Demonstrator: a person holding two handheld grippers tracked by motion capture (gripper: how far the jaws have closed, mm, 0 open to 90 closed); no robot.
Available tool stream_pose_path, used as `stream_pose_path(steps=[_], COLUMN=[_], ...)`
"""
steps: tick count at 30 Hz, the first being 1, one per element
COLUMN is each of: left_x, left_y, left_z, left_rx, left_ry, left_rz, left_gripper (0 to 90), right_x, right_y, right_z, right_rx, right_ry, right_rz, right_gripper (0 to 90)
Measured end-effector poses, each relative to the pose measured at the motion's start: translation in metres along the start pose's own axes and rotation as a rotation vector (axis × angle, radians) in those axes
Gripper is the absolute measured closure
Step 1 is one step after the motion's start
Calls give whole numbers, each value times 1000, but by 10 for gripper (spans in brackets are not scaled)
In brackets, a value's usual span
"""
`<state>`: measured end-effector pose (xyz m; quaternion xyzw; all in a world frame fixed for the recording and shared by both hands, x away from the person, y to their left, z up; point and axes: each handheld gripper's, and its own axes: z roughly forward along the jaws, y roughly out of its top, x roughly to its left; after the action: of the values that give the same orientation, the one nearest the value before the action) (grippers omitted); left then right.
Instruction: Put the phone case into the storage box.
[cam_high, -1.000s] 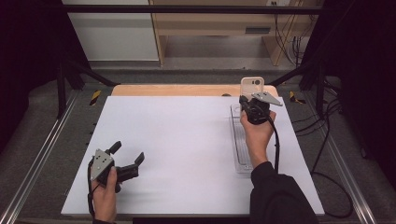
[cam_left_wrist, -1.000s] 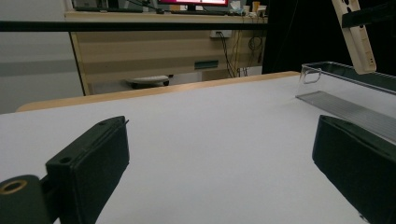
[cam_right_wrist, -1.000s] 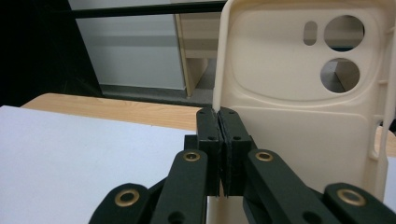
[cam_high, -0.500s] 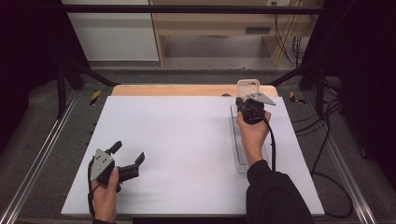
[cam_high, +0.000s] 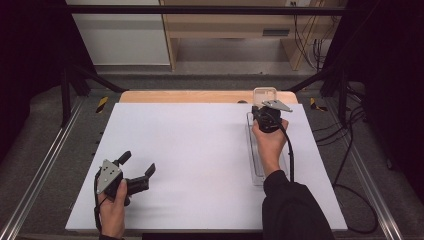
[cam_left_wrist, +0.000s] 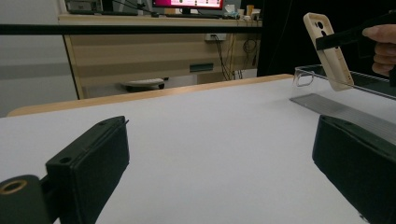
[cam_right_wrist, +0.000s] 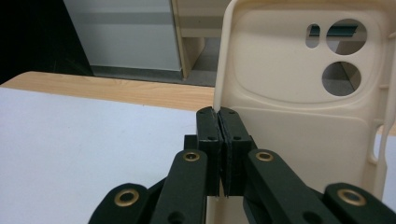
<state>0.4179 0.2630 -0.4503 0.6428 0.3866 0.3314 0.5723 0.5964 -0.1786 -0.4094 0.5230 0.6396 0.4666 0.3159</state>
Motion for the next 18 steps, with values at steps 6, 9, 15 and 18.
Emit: stream_pose_path(steps=[6, 9, 15, 18], left_x=[0, 0, 0, 0], left_y=[0, 0, 0, 0], left_z=[0, 0, 0, 0], left_rx=[-1, -1, 0, -3], left_ry=[1, 0, 1, 1], left_rz=[-1, 0, -1, -4], left_gripper=[36, 36, 36, 36], right_x=[-1, -2, -2, -3], right_y=[-2, -3, -4, -4], right_z=[3, 4, 6, 7], right_rx=[15, 20, 29, 34], right_ry=[1, 1, 2, 2], right_rz=[2, 0, 1, 1], right_gripper=[883, 882, 882, 882])
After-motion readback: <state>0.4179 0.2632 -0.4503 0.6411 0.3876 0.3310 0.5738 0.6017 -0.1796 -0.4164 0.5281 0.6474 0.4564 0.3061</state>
